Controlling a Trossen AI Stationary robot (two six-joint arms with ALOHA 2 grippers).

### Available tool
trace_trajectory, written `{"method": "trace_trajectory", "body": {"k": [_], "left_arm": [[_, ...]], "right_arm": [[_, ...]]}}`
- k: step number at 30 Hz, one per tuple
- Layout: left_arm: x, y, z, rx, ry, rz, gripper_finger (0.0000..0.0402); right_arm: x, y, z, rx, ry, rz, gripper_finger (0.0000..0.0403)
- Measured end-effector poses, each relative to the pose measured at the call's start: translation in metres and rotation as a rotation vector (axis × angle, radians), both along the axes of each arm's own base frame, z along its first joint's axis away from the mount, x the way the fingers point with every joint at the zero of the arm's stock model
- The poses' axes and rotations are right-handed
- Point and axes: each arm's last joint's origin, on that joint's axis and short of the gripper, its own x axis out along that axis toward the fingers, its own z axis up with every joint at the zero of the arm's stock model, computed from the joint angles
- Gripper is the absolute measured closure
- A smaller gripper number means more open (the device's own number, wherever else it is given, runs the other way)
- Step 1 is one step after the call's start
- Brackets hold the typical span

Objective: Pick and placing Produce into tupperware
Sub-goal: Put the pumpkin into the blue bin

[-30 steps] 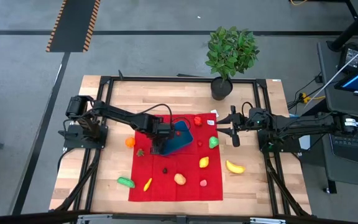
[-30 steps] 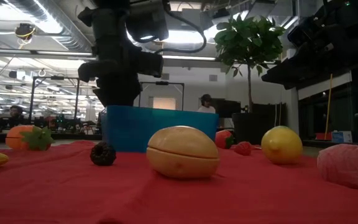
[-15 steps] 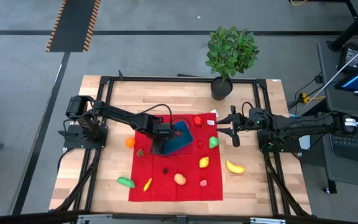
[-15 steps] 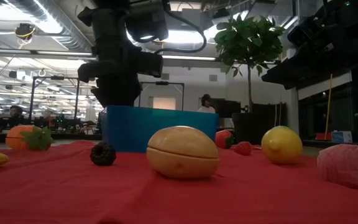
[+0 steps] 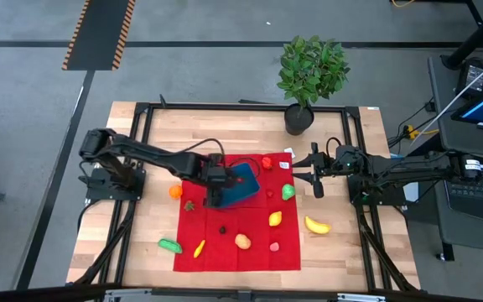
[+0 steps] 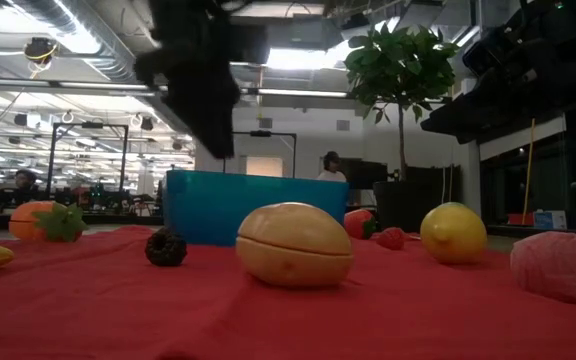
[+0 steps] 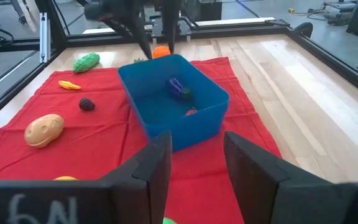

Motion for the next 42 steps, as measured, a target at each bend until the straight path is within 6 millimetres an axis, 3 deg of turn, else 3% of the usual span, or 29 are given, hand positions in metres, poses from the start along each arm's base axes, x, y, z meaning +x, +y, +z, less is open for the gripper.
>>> {"method": "trace_trajectory", "body": {"k": [5, 10, 20, 25, 37, 42], "left_arm": [[-0.016, -0.012, 0.03, -0.008, -0.12, -0.025, 0.025], [-0.036, -0.022, 0.041, -0.001, -0.264, -0.05, 0.0259], [-0.1, -0.031, 0.019, -0.09, -0.532, 0.02, 0.0271], [-0.122, -0.03, 0.004, -0.127, -0.527, 0.034, 0.0277], [-0.127, -0.028, -0.004, -0.138, -0.518, 0.055, 0.0286], [-0.127, -0.027, -0.004, -0.139, -0.518, 0.062, 0.0252]], "right_arm": [[0.0, 0.0, 0.0, 0.049, -0.001, -0.005, 0.0254], [0.0, 0.002, 0.0, 0.087, 0.0, -0.003, 0.0254], [0.0, 0.009, -0.001, 0.135, 0.014, 0.04, 0.0254], [0.001, 0.01, -0.001, 0.134, 0.012, 0.048, 0.0254], [0.001, 0.01, 0.0, 0.133, 0.003, 0.048, 0.0254], [0.001, 0.01, 0.0, 0.131, 0.002, 0.048, 0.0254]]}}
